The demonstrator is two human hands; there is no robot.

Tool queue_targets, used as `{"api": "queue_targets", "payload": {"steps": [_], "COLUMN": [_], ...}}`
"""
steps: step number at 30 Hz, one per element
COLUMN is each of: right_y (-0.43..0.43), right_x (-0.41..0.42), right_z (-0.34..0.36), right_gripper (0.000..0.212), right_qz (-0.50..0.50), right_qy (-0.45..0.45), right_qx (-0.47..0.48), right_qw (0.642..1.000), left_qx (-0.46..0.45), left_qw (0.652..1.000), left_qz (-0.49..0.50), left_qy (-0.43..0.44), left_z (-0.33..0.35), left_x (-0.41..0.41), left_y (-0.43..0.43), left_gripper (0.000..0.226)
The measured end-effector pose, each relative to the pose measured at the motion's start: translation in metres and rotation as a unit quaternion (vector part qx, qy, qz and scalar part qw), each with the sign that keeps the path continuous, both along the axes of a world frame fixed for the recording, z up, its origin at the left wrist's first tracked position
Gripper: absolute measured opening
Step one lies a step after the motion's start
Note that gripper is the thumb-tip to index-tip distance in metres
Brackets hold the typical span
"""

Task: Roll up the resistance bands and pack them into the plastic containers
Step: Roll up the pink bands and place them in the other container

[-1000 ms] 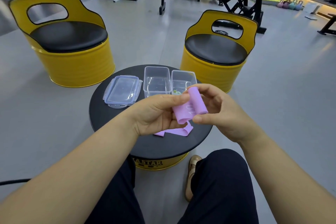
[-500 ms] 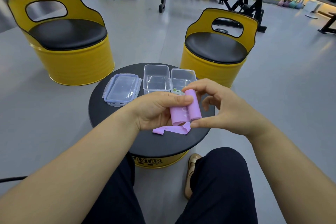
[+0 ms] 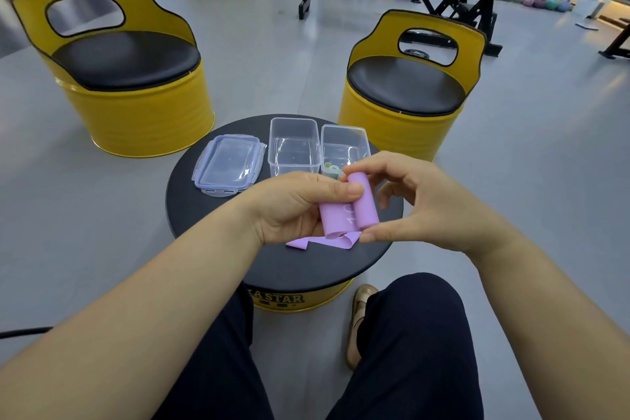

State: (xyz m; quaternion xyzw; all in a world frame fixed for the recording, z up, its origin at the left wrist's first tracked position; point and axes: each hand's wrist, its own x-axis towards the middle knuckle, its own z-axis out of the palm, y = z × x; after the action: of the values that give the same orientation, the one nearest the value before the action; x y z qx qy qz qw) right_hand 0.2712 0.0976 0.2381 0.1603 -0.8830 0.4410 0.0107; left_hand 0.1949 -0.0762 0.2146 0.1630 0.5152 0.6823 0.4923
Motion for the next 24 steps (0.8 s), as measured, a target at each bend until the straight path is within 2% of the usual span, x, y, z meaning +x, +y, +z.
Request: {"api": "queue_targets", "payload": {"steps": [5,7,10,14,16,19,21,24], "right_y": [-0.001,0.001,0.005,0.006,0.006,0.004,0.004,0.004], "right_x": [0.0,0.0,0.0,-0.001,-0.001,-0.001,-0.002,-0.001], "right_z": [-0.002,-0.004,-0.012,-0.02,-0.021,-0.016,-0.013,-0.011], "right_gripper": [0.055,0.055,0.061,0.059,0.055,0.052,0.054,0.053], "right_qz": [-0.022,-0.031,-0.015,-0.016,-0.017,-0.033,-0.028,-0.033], "right_qy": [0.03,0.01,-0.038,-0.049,-0.041,0.005,0.031,0.053], "right_qx": [-0.02,-0.089,-0.241,-0.3,-0.28,-0.14,-0.067,-0.051], "right_qw": [0.999,0.996,0.97,0.953,0.959,0.99,0.997,0.997], "left_qx": [0.012,0.005,-0.016,-0.035,-0.033,-0.026,-0.026,-0.032], "left_qw": [1.0,1.0,0.999,0.999,0.998,0.999,0.999,0.999], "left_qz": [0.005,0.014,0.024,0.013,0.004,0.009,0.008,-0.001], "left_qy": [-0.009,0.003,0.025,0.04,0.045,0.032,0.027,0.029], "left_z": [-0.001,-0.001,-0.001,0.0,0.001,0.001,-0.001,-0.001], "left_x": [0.0,0.0,0.0,-0.001,0.0,-0.001,-0.002,0.0], "left_y": [0.001,0.0,-0.001,-0.003,-0.003,-0.004,-0.005,-0.004], "left_gripper": [0.016,0.015,0.015,0.018,0.021,0.026,0.03,0.025]}}
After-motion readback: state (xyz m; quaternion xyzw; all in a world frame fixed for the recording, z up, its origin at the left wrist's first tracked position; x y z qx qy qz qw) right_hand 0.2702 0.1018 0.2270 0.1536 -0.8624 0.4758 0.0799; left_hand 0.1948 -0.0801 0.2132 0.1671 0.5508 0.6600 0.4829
